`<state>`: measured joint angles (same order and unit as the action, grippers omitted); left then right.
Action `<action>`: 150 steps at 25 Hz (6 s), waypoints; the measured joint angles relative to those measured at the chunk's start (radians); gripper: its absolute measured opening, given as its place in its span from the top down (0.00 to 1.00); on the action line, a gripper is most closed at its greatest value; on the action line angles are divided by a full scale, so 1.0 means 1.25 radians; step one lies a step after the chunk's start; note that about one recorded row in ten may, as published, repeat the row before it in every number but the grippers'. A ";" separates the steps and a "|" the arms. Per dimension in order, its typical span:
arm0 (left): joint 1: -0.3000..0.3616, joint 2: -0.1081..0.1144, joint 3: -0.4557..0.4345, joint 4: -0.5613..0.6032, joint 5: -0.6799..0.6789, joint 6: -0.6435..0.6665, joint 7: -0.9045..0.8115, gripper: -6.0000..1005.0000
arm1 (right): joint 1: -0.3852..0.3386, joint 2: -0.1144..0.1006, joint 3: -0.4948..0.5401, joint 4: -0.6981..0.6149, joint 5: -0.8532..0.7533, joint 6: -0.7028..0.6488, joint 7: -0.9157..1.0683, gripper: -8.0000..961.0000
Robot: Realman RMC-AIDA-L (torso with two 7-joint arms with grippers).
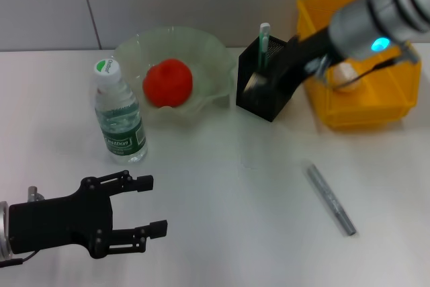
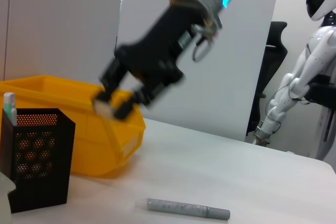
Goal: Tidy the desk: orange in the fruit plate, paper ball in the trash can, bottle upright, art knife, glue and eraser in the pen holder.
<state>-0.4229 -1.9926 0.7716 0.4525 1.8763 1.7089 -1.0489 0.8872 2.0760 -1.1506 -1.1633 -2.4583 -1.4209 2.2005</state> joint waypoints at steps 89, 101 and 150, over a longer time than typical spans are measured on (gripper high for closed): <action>-0.010 -0.006 0.000 0.000 0.002 -0.003 0.006 0.18 | 0.091 0.004 -0.071 0.298 -0.278 -0.094 0.322 0.25; -0.011 -0.007 0.000 0.000 0.002 -0.004 0.007 0.18 | 0.091 0.006 -0.099 0.332 -0.272 -0.055 0.322 0.35; -0.027 -0.008 0.000 0.000 0.000 -0.008 0.000 0.18 | 0.094 0.008 -0.140 0.370 -0.269 -0.019 0.317 0.80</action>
<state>-0.4571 -2.0030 0.7716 0.4525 1.8759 1.6995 -1.0493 1.0048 2.0862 -1.3254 -0.7010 -2.7946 -1.4450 2.5962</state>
